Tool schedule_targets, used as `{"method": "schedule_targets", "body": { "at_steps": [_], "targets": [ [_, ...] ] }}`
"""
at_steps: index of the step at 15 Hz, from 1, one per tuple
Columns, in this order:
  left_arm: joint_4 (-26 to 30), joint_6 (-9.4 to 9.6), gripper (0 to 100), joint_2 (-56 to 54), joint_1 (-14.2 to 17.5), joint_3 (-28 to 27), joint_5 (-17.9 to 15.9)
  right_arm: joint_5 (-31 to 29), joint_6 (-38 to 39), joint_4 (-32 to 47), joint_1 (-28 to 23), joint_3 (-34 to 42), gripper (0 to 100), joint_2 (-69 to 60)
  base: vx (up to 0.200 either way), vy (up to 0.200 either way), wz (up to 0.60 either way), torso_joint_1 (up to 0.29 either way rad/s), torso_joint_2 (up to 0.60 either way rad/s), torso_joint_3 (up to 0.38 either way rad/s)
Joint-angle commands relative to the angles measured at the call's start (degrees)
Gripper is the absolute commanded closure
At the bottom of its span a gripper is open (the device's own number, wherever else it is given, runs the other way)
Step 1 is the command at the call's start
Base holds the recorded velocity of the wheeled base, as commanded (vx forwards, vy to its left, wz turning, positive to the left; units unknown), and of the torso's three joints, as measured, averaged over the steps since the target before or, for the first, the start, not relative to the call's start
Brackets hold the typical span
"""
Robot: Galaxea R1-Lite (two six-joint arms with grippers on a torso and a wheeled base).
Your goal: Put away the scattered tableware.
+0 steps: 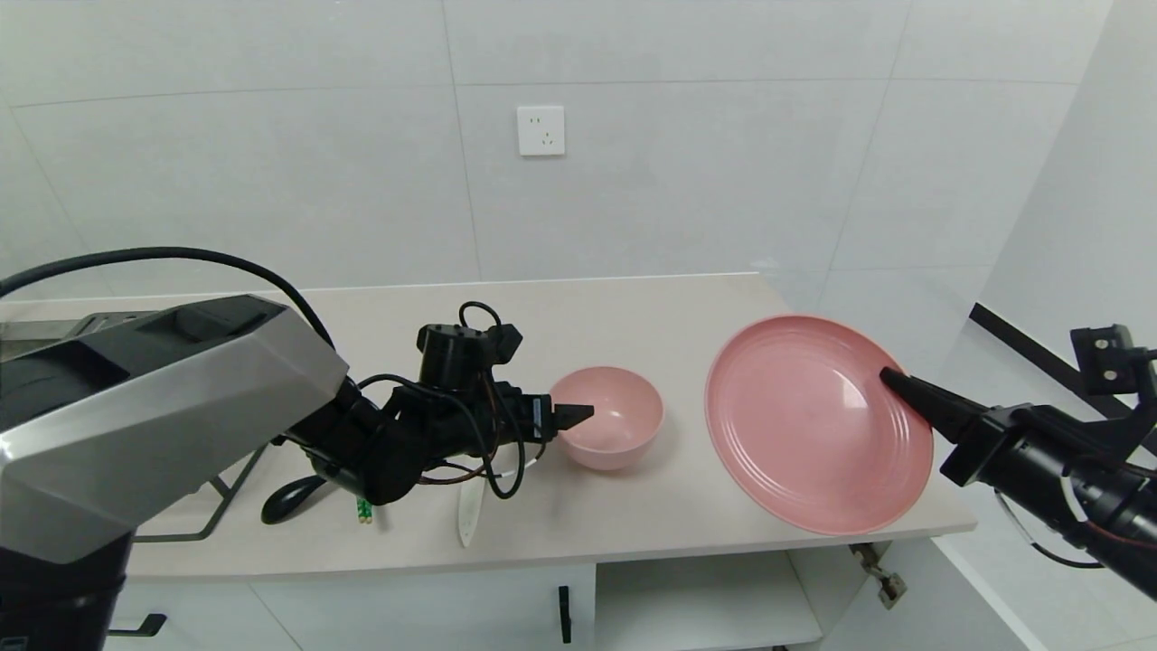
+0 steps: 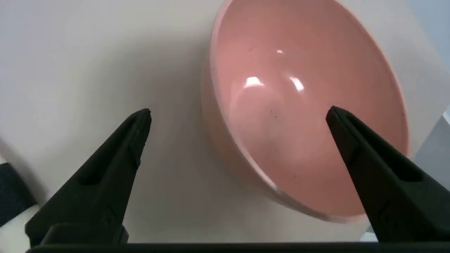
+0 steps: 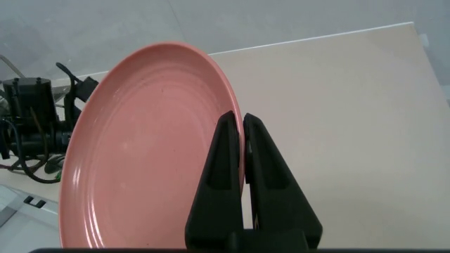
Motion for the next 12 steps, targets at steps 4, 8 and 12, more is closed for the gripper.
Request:
{"method": "schedule_targets", "body": {
  "at_steps": [4, 8, 12],
  "targets": [
    [0.1, -0.1, 0, 2.5, -0.8, -2.1, 0.0, 0.0, 0.0, -0.1, 0.1, 0.0, 100, 0.0, 0.0, 0.0, 0.0, 0.0, 0.0, 0.0],
    [0.0, -0.19, 100, 2.8, -1.0, -1.6, 0.1, 0.0, 0.0, -0.1, 0.1, -0.1, 100, -0.1, 0.0, 0.0, 0.0, 0.0, 0.0, 0.0],
    [-1.2, -0.19, 100, -2.8, -0.7, 1.8, 0.4, 0.0, -0.1, -0.1, 0.1, -0.3, 100, -0.3, 0.0, 0.0, 0.0, 0.0, 0.0, 0.0]
  ]
}}
